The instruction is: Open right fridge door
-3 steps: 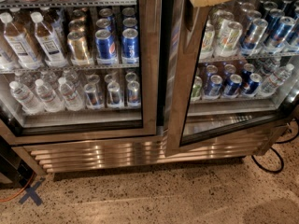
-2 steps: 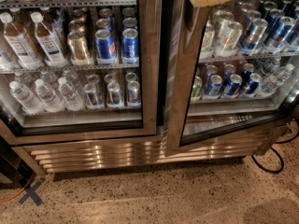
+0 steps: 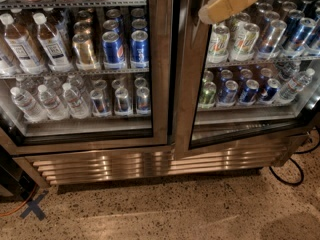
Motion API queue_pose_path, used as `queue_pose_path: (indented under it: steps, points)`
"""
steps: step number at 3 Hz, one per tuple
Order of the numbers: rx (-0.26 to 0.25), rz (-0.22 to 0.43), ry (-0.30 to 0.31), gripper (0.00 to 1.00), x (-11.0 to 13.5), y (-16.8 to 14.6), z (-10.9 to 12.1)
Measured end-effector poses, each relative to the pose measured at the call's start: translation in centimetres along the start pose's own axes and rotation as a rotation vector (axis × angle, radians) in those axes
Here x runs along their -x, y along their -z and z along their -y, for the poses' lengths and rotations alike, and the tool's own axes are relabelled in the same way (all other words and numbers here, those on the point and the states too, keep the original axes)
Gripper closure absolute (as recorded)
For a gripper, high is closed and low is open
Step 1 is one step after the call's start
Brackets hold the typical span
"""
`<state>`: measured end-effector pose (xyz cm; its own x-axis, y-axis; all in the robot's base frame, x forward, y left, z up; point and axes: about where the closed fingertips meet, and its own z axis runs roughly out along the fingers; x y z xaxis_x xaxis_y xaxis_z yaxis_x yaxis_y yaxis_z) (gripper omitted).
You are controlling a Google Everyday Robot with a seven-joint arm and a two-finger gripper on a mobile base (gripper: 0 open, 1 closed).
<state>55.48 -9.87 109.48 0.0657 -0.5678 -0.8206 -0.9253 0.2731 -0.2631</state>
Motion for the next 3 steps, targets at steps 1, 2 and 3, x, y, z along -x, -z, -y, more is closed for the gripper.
queue_pose_path:
  steps: [1,2,3]
  points:
    - [-0.011,0.009,-0.008,0.0,0.3,0.4,-0.2]
    - [-0.107,-0.05,-0.039,0.0,0.6,2.7,-1.3]
    - [-0.24,-0.125,-0.067,0.0,1.7,6.4,-4.2]
